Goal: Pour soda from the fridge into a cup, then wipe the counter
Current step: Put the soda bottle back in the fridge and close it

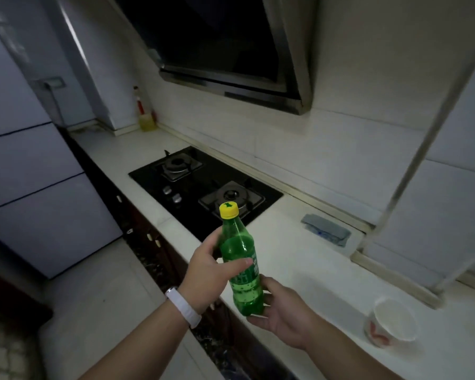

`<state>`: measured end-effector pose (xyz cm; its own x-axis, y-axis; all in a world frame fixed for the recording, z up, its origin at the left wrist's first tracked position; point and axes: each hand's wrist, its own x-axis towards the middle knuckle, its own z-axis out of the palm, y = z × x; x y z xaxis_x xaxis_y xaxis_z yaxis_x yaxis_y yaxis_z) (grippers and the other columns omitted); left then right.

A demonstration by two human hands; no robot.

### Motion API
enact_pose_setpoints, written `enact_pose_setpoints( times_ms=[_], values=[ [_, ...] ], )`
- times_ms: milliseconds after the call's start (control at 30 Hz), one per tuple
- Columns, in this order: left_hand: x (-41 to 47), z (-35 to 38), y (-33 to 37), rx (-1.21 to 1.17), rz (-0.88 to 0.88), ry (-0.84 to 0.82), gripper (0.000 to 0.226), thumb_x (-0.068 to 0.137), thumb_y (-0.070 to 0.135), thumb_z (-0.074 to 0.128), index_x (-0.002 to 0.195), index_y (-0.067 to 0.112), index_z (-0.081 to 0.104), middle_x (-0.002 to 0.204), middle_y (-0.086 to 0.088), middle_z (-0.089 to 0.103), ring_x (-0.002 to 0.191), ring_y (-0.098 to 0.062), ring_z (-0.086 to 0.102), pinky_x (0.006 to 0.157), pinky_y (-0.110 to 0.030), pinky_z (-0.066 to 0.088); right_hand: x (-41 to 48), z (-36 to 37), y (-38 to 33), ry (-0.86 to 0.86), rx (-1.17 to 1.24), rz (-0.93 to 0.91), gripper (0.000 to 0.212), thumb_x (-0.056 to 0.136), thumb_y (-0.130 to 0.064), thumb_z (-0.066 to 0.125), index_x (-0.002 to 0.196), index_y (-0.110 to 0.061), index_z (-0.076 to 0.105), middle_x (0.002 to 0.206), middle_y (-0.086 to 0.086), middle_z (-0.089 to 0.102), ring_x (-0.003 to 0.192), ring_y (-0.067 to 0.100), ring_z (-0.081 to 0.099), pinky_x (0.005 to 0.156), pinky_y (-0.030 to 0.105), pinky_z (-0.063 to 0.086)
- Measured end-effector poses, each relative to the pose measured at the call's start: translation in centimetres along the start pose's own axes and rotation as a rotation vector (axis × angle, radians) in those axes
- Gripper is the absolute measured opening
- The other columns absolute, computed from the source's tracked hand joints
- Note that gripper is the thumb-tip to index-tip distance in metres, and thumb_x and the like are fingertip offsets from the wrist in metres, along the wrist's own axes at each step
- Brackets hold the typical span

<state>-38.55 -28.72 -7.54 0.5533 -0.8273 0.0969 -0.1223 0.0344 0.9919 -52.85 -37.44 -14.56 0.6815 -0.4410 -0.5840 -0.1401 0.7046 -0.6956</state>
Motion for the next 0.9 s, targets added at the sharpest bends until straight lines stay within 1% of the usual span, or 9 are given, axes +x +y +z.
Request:
enact_pose_setpoints(
  times_ms=[133,267,300,400,533,633,767,833,900],
  values=[
    [0.5,-8.1,-1.1,-0.027,-0.001,0.062,0.055,0.066,0.010,0.083,0.116,0.024,0.065,0.103,-0.001,0.073,0.100,-0.022,0.069,0.085,-0.037,0.058,3.9,7.2,0.9,-0.005,-0.055,0.015,0.033,0.098,-0.027,0.051,0.119,-0.006,0.067,0.114,0.022,0.070,0.103,0.037,0.068,0.086,0.044,0.056],
    [0.6,-16.0,-2.4,-0.105,-0.040,0.151,0.054,0.069,0.001,0.083,0.115,0.023,0.064,0.102,-0.002,0.074,0.095,-0.019,0.071,0.083,-0.037,0.058,7.2,14.9,2.1,-0.045,-0.126,0.035,0.033,0.099,-0.027,0.047,0.121,-0.008,0.064,0.112,0.019,0.072,0.105,0.033,0.069,0.088,0.044,0.054],
    [0.5,-18.0,-2.7,-0.119,-0.048,0.169,0.054,0.069,0.002,0.084,0.115,0.023,0.064,0.102,-0.001,0.074,0.095,-0.019,0.071,0.083,-0.037,0.058,7.8,16.8,2.4,-0.057,-0.143,0.038,0.033,0.099,-0.028,0.046,0.120,-0.009,0.064,0.111,0.018,0.072,0.105,0.032,0.069,0.091,0.045,0.053],
    [0.2,-23.2,-3.5,-0.132,-0.059,0.220,0.058,0.063,0.017,0.086,0.116,0.024,0.063,0.106,-0.001,0.073,0.099,-0.020,0.070,0.086,-0.040,0.057,9.6,22.0,3.5,-0.098,-0.198,0.043,0.033,0.100,-0.030,0.045,0.120,-0.013,0.065,0.110,0.013,0.074,0.105,0.031,0.069,0.099,0.050,0.049],
    [-1.0,-28.9,-5.1,-0.170,-0.086,0.332,0.059,0.064,0.017,0.085,0.118,0.018,0.063,0.107,-0.005,0.073,0.101,-0.022,0.069,0.086,-0.037,0.056,11.5,27.5,4.9,-0.129,-0.268,0.077,0.031,0.102,-0.029,0.043,0.114,-0.014,0.067,0.102,0.010,0.076,0.104,0.032,0.069,0.100,0.051,0.048],
    [-1.9,-31.8,-6.0,-0.182,-0.082,0.408,0.056,0.063,0.022,0.086,0.114,0.018,0.065,0.104,-0.005,0.074,0.099,-0.022,0.070,0.086,-0.038,0.057,13.2,30.4,6.0,-0.165,-0.319,0.114,0.031,0.101,-0.030,0.043,0.112,-0.015,0.068,0.101,0.010,0.076,0.105,0.032,0.069,0.104,0.053,0.045],
    [-2.6,-35.1,-6.7,-0.200,-0.091,0.501,0.047,0.067,0.011,0.083,0.110,0.018,0.067,0.101,-0.003,0.075,0.096,-0.019,0.069,0.080,-0.028,0.055,16.0,33.8,7.0,-0.211,-0.378,0.170,0.033,0.099,-0.032,0.047,0.116,-0.013,0.068,0.104,0.013,0.075,0.105,0.033,0.068,0.097,0.047,0.051],
    [-2.4,-36.7,-7.1,-0.198,-0.100,0.535,0.044,0.067,0.012,0.082,0.107,0.022,0.069,0.101,-0.005,0.074,0.097,-0.021,0.069,0.081,-0.031,0.056,17.4,35.3,7.5,-0.234,-0.393,0.211,0.033,0.097,-0.032,0.048,0.115,-0.012,0.068,0.104,0.014,0.075,0.100,0.032,0.069,0.086,0.042,0.054],
    [-2.0,-38.1,-7.5,-0.193,-0.098,0.571,0.040,0.068,0.011,0.082,0.104,0.026,0.070,0.099,-0.005,0.074,0.094,-0.020,0.069,0.080,-0.031,0.056,19.0,36.8,7.8,-0.261,-0.409,0.252,0.034,0.097,-0.032,0.049,0.116,-0.011,0.067,0.105,0.015,0.074,0.093,0.029,0.071,0.077,0.038,0.054]
  ],
)
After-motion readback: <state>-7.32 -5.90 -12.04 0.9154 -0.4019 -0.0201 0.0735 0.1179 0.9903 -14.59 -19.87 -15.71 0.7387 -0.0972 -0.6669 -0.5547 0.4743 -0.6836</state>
